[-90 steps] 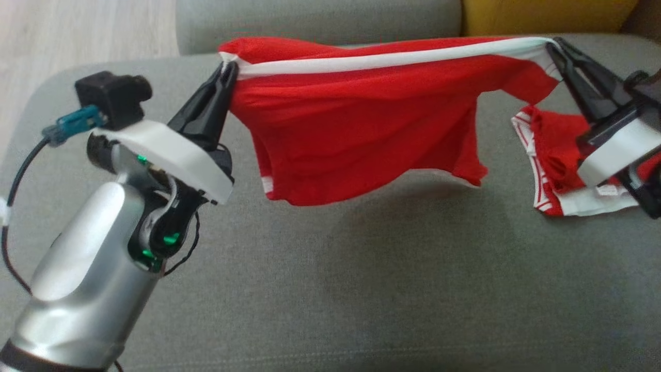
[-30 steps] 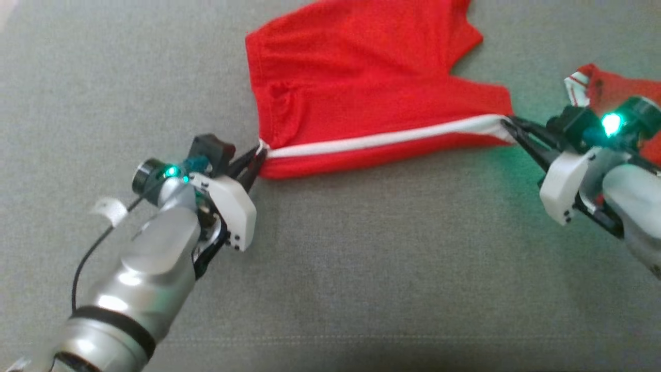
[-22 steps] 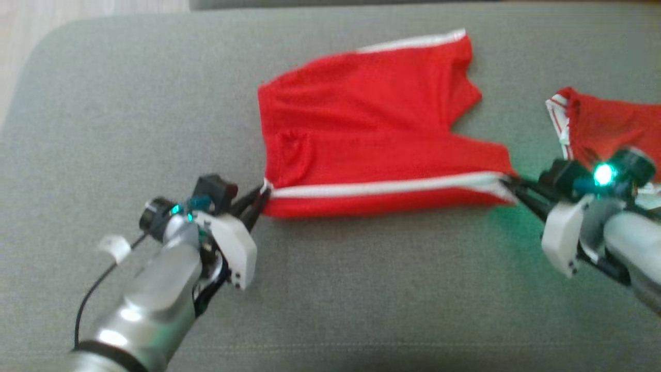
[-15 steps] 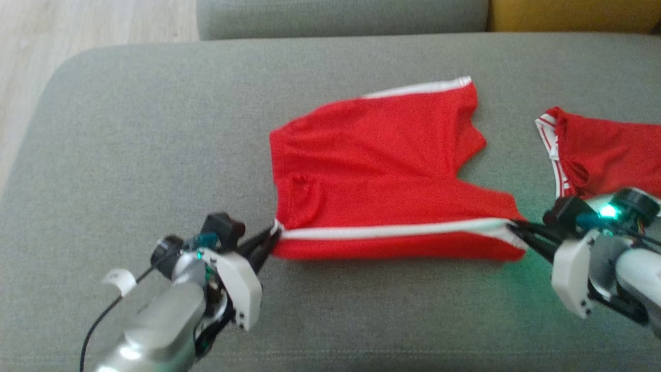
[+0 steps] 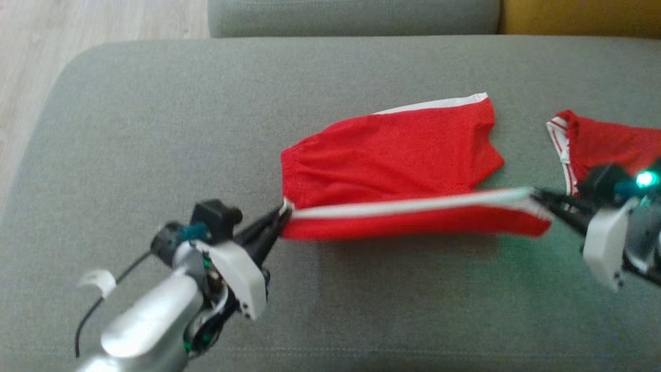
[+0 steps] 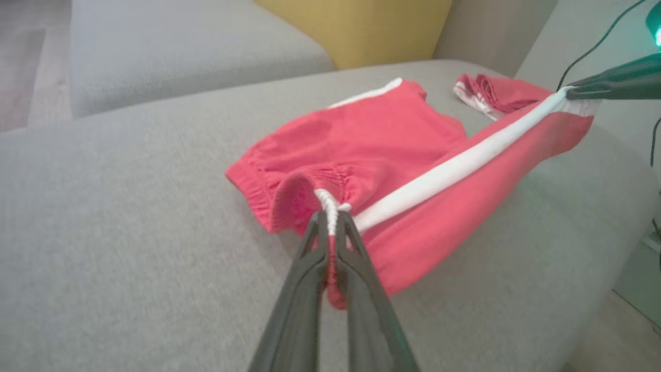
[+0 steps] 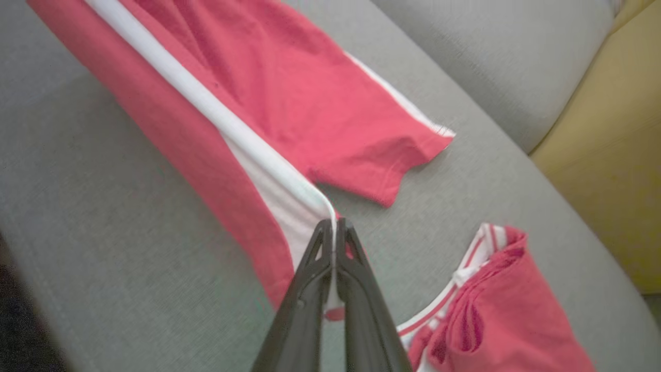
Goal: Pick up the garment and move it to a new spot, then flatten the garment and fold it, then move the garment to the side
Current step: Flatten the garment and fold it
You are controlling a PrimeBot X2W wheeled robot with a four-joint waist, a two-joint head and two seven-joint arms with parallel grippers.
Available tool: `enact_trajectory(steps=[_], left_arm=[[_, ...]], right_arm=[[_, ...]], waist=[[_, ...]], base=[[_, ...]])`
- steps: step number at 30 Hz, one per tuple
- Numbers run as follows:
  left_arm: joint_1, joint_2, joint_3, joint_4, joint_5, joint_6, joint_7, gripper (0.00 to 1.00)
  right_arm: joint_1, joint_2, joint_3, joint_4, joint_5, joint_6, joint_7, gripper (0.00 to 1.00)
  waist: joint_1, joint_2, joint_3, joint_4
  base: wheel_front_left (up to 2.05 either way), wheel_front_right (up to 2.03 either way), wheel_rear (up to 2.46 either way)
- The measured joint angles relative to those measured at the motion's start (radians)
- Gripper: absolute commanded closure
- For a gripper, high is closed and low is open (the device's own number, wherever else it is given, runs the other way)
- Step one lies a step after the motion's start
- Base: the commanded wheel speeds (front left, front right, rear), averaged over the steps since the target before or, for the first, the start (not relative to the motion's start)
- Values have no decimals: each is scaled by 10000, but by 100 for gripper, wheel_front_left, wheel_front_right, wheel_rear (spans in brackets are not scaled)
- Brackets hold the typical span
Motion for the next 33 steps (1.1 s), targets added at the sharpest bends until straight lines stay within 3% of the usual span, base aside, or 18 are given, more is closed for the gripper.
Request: enact_trajectory(steps=[5,10,19,28,30,31,32,33], left_arm=[[-672,90,418,-700,-21,376,77,100],[-1502,-113,562,-750,2,458,88,100],[-2823,-909,612,470,119,491,303,100],[-3895,-1747,523,1979,232,232,54,100],[-4068,-1912,520,2286,290,157,-105,60],[-4159,-1996,522,2429,290,157,-153,53],[-4238,-2065,522,2566,290,157,-228,36],[-4312,-2127,531,2698,290,159,-311,0]], right_arm=[[-1158,-2,-4,150,-282,0,-35,100],[-2104,10,-10,548,-650,0,-88,100],[-3196,65,-12,978,-1066,0,54,100],[-3897,84,-21,1193,-1162,0,445,100],[-3955,102,-19,1216,-1172,0,460,100],[-4012,123,-17,1243,-1174,0,458,76],[-4096,144,-17,1312,-1174,0,449,32],[-4211,182,-17,1446,-1174,0,397,0]], waist=[[0,0,424,77],[0,0,1041,173],[1,0,2362,403],[2,-1,3374,656],[2,-1,3475,718],[2,-1,3514,746],[2,-1,3550,768],[2,-1,3580,785]], base=[[0,0,0],[0,0,0],[0,0,0],[0,0,0],[0,0,0],[0,0,0],[0,0,0],[0,0,0]])
